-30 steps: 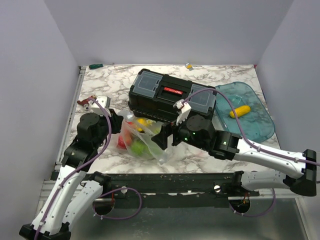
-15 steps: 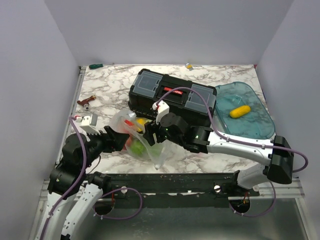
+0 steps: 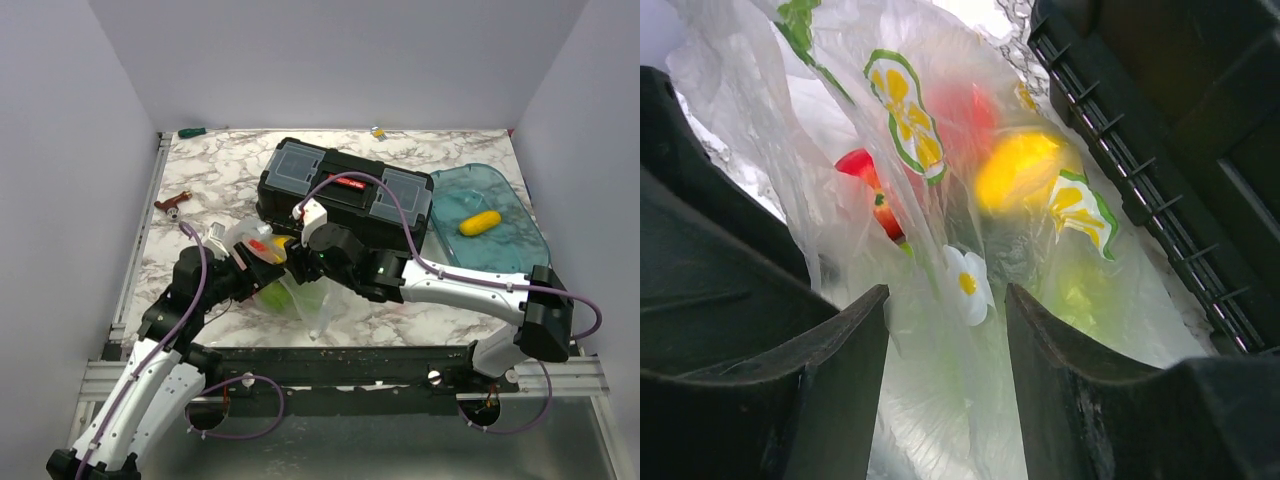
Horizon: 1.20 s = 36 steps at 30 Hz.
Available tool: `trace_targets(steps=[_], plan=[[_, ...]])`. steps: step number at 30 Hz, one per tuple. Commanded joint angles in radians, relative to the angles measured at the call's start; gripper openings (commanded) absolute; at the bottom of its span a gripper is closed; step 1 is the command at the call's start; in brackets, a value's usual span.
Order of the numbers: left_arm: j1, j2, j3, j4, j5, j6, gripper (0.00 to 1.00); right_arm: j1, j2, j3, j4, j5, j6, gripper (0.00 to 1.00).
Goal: Take the fake fruits out of the plastic bag
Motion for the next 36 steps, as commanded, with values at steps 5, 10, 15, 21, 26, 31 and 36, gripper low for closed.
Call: trace_targets(steps=[5, 10, 15, 21, 26, 31, 36], plan=[[-0.047, 0.045, -0.049, 0.154, -0.161, -0.102, 0.62, 0.003, 0.037, 0.051, 0.022, 0.054, -0.022, 0.52], [-0.047, 0.042, -0.008, 0.160, -0.215, 0.066, 0.57, 0.003, 0.059, 0.063, 0.006, 0.082, -0.033, 0.50], [-0.048, 0.041, -0.035, 0.189, -0.197, 0.125, 0.37, 0.002, 0.079, 0.070, 0.010, 0.107, -0.038, 0.48], [-0.048, 0.062, -0.023, 0.153, -0.182, 0.164, 0.00, 0.002, 0.131, 0.089, 0.019, 0.143, -0.053, 0.46], [-0.047, -0.001, 0.014, -0.026, -0.190, 0.142, 0.00, 0.003, 0.176, 0.091, 0.088, 0.294, -0.063, 0.27], [-0.048, -0.113, 0.010, -0.203, -0.144, 0.113, 0.00, -0.024, 0.207, 0.153, 0.123, 0.383, -0.117, 0.01], [-0.047, -0.229, -0.022, -0.290, -0.050, 0.097, 0.00, -0.113, 0.187, 0.201, 0.111, 0.277, -0.136, 0.01]])
